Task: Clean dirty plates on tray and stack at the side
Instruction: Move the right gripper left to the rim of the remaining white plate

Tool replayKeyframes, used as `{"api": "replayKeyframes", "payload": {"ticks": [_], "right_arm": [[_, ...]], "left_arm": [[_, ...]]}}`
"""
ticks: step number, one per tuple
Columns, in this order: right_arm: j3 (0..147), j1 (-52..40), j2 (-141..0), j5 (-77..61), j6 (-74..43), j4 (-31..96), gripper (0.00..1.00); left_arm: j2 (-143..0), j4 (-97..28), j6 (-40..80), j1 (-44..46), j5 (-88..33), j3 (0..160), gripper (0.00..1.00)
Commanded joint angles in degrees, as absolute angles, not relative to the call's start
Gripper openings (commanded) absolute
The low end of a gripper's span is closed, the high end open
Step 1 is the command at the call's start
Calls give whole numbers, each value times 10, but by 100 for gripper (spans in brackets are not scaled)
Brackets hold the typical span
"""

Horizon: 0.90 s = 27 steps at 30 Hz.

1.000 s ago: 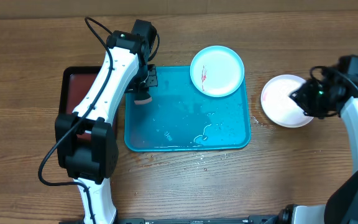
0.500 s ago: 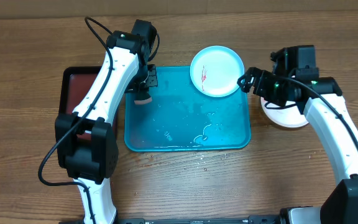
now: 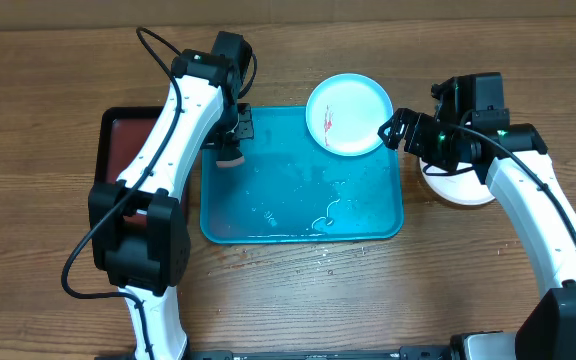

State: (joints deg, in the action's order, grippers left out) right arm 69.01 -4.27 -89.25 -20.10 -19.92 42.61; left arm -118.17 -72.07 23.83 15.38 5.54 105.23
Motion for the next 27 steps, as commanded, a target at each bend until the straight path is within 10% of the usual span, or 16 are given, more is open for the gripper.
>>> {"api": "replayKeyframes", "payload": {"ticks": [1,27], "right_arm": [[698,-45,-885,-196,-199,423,100],[698,-45,-885,-196,-199,423,100]], "left_arm": [[-1179,-717,231,158,47,1048,4],[-1179,-738,218,158,44,1048,4]]}}
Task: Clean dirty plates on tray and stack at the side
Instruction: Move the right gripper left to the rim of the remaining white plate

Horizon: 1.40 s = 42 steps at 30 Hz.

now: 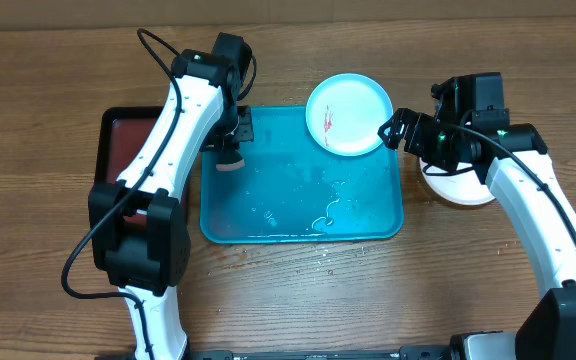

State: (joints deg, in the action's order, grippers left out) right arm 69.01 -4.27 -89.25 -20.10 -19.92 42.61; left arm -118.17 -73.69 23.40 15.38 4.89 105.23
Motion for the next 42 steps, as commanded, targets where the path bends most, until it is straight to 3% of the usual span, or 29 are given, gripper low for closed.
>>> {"api": "replayKeyframes", "payload": {"ticks": [1,30,41,42], "right_arm": [[698,-45,-885,-196,-199,423,100],[698,-45,-885,-196,-199,422,100],[698,-45,-887,-196,-243,368,100],[698,-46,-887,-198,-243,360,96]], "left_arm": [[-1179,-739,218,158,44,1048,4],[-1179,-722,218,164,27,1048,4],[-1179,-715,218,165,31,1048,4],[-1179,-714,218,165,32,1048,4]]}}
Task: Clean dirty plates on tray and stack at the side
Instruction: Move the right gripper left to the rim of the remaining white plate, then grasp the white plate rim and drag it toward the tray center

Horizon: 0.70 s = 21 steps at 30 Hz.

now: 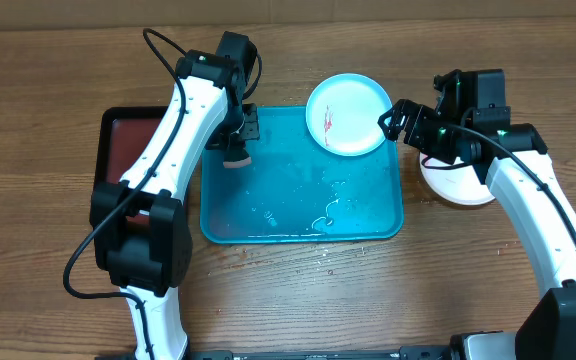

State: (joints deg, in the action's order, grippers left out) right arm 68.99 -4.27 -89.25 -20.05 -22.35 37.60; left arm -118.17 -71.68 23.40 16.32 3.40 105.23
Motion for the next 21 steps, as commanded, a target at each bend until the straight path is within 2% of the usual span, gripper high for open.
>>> {"api": "replayKeyframes", "payload": {"ticks": [1,2,3,7,13,19,21], "right_arm": [[698,-49,-887,-198,-243,352,95],[698,-51,-887,-198,-243,345,95],[698,-56,-888,-191,-243,329,87],[698,-64,-898,-133,-295,319,77],[698,-64,-955,-116,-347,302,72],[698,-64,-1039,-116,-417,278,55],[698,-64,-1054,-116,-423,273,53]], "left_arm": [[-1179,-714,218,165,32,1048,4],[-1179,-714,218,165,31,1048,4],[-1179,-713,218,165,31,1048,5],[-1179,-713,218,165,32,1048,4],[-1179,-707,218,165,31,1048,4],[-1179,-702,218,165,31,1048,4],[-1179,-701,218,165,31,1048,4]]}}
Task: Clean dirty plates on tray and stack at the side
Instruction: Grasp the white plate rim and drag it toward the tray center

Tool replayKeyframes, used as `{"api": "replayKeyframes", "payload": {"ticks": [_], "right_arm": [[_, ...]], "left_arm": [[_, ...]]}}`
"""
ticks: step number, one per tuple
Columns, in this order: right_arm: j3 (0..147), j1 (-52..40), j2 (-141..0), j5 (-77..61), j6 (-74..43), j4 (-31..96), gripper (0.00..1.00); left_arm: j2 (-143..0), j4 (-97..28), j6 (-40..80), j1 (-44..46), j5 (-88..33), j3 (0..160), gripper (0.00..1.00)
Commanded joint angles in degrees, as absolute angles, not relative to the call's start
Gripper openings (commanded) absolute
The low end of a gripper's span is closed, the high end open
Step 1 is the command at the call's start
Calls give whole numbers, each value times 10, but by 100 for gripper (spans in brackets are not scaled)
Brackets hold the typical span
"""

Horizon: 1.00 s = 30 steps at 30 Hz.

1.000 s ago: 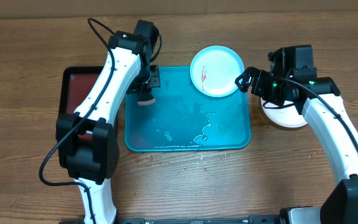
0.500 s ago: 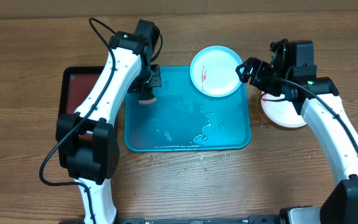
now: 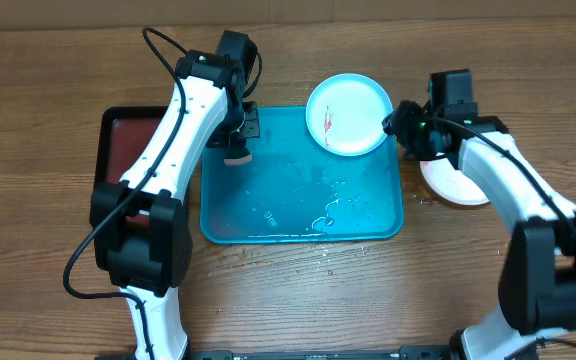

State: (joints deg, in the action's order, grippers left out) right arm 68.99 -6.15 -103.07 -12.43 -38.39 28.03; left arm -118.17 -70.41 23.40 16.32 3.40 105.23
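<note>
A white plate (image 3: 348,113) with a small red smear lies over the far right corner of the blue tray (image 3: 268,215). My right gripper (image 3: 392,123) is at the plate's right rim; its jaws are too small to read. Over the tray's far left part, my left gripper (image 3: 236,148) is shut on a small pale sponge (image 3: 236,158), well left of the plate. A stack of clean white plates (image 3: 458,187) sits on the table right of the tray, partly under my right arm.
Water puddles (image 3: 330,210) spread over the tray's floor. A dark red tray (image 3: 118,145) lies to the left, half covered by the left arm. Bare wooden table surrounds both trays.
My right wrist has swung left and its gripper has moved slightly up along the plate's right rim. The left gripper, the sponge and the plate stay where they were.
At first the left gripper held the sponge low at the tray's far left, and the right gripper was beside the smeared plate's right edge. The sponge then moved slightly up and right. The right gripper now sits closer on the rim; the plate has not moved.
</note>
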Motion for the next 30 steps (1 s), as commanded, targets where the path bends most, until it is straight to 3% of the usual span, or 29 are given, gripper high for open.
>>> {"api": "replayKeyframes", "payload": {"ticks": [1,16,22,30], "right_arm": [[698,-65,-1060,-116,-423,270,52],[698,-108,-1141,-114,-447,228,32],[698,-120,-1145,-123,-452,237,4],[698,-141,-1145,-249,-416,347,4]], "left_arm": [[-1179,-701,218,165,31,1048,4],[-1179,-700,218,165,31,1048,4],[-1179,-700,218,165,31,1048,4],[-1179,-700,218,165,31,1048,4]]}}
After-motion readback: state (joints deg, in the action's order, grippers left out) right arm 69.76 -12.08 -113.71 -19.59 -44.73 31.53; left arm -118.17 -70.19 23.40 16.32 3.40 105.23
